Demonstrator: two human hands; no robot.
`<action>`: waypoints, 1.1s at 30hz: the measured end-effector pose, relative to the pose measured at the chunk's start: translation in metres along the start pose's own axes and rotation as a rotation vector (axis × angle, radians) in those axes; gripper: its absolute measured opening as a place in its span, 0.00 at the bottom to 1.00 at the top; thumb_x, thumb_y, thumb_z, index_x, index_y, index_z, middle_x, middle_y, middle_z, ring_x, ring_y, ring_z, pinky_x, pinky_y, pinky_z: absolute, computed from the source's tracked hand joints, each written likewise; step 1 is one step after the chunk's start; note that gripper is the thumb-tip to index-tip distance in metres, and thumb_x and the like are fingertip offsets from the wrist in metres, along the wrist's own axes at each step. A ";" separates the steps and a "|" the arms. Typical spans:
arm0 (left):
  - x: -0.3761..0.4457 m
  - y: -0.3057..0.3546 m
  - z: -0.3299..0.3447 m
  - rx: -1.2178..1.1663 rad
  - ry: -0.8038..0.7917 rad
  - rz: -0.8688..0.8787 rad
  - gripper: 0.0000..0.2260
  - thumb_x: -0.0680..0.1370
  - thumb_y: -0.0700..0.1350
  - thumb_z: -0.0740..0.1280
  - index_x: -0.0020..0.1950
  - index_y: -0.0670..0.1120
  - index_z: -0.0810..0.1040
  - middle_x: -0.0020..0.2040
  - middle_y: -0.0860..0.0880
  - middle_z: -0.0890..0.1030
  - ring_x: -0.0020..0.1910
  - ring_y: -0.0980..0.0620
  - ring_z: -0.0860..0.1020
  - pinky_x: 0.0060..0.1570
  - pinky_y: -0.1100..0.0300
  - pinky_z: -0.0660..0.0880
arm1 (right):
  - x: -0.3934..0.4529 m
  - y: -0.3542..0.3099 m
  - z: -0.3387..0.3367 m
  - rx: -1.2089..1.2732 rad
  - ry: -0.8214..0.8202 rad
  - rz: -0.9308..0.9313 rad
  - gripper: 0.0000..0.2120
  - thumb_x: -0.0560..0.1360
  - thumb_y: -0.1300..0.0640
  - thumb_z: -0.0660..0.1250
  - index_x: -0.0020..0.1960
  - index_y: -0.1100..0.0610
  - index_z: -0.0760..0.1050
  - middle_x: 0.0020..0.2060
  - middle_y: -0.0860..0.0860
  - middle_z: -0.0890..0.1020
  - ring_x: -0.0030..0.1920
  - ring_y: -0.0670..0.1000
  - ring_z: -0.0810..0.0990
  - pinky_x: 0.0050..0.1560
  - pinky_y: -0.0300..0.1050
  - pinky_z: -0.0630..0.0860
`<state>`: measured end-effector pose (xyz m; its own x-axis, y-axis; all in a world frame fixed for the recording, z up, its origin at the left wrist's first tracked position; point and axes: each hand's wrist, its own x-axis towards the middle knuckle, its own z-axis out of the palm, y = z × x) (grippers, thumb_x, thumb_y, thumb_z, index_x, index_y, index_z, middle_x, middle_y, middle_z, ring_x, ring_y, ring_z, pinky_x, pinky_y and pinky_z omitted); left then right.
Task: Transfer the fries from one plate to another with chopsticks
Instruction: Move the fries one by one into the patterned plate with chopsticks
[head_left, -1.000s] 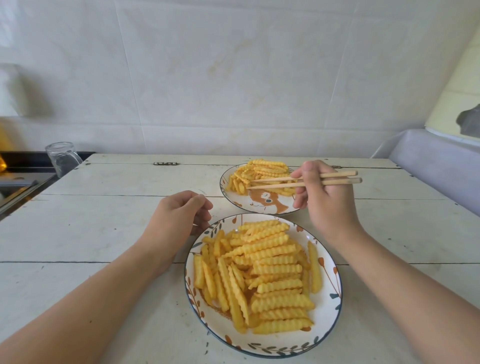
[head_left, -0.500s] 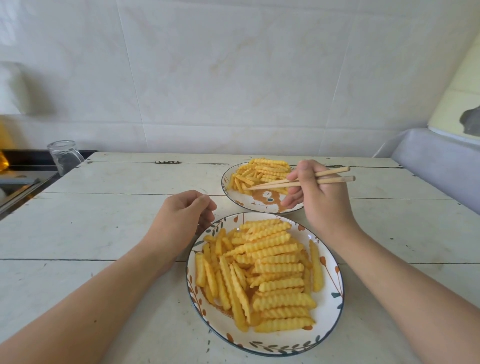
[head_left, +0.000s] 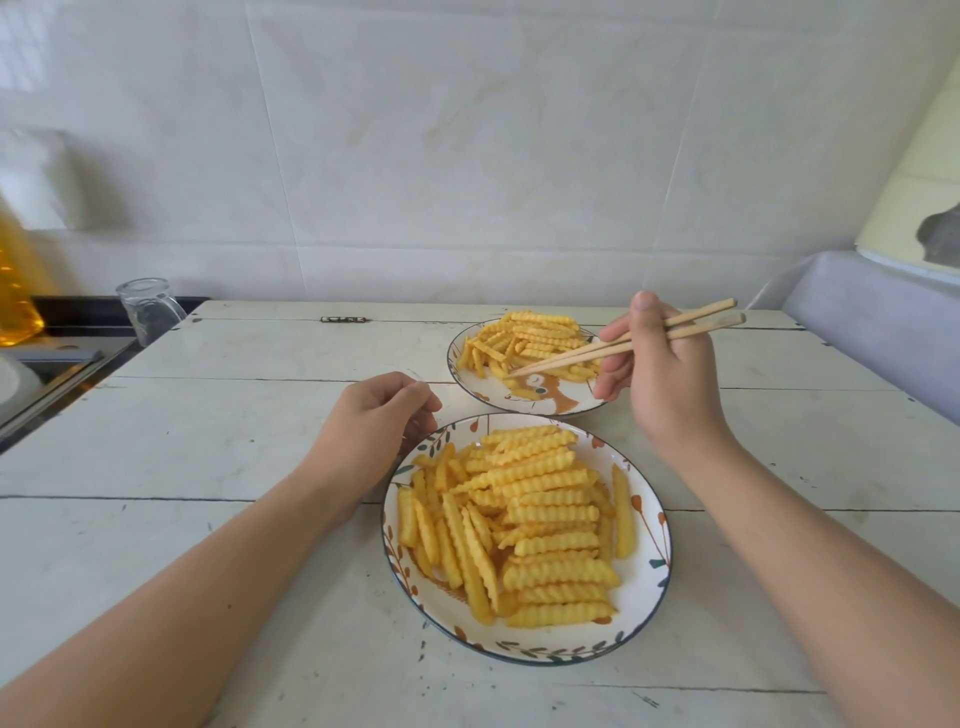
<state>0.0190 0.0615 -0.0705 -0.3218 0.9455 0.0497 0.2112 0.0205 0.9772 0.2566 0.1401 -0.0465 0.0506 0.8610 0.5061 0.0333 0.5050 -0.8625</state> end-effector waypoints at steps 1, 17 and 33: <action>-0.001 0.000 0.000 0.003 0.000 0.000 0.13 0.83 0.43 0.63 0.44 0.41 0.84 0.35 0.49 0.82 0.33 0.56 0.77 0.36 0.65 0.75 | 0.000 -0.001 -0.002 0.006 0.009 0.002 0.22 0.85 0.48 0.55 0.40 0.59 0.76 0.26 0.55 0.75 0.23 0.57 0.76 0.26 0.46 0.75; -0.092 0.019 -0.040 0.106 -0.266 -0.343 0.13 0.82 0.44 0.60 0.51 0.43 0.85 0.38 0.40 0.81 0.27 0.43 0.73 0.26 0.57 0.69 | -0.011 -0.012 -0.016 -0.074 0.013 0.042 0.22 0.84 0.47 0.58 0.40 0.61 0.77 0.27 0.57 0.74 0.22 0.55 0.74 0.25 0.43 0.72; -0.078 0.017 -0.043 0.165 -0.331 -0.332 0.17 0.78 0.33 0.56 0.60 0.36 0.79 0.43 0.31 0.84 0.32 0.38 0.80 0.28 0.56 0.77 | -0.008 -0.013 -0.022 -0.057 0.108 0.044 0.23 0.84 0.45 0.58 0.37 0.57 0.77 0.27 0.56 0.74 0.22 0.56 0.72 0.26 0.45 0.71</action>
<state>0.0075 -0.0256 -0.0491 -0.0923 0.9310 -0.3531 0.2991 0.3642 0.8820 0.2776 0.1254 -0.0394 0.1605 0.8693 0.4675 0.0851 0.4597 -0.8840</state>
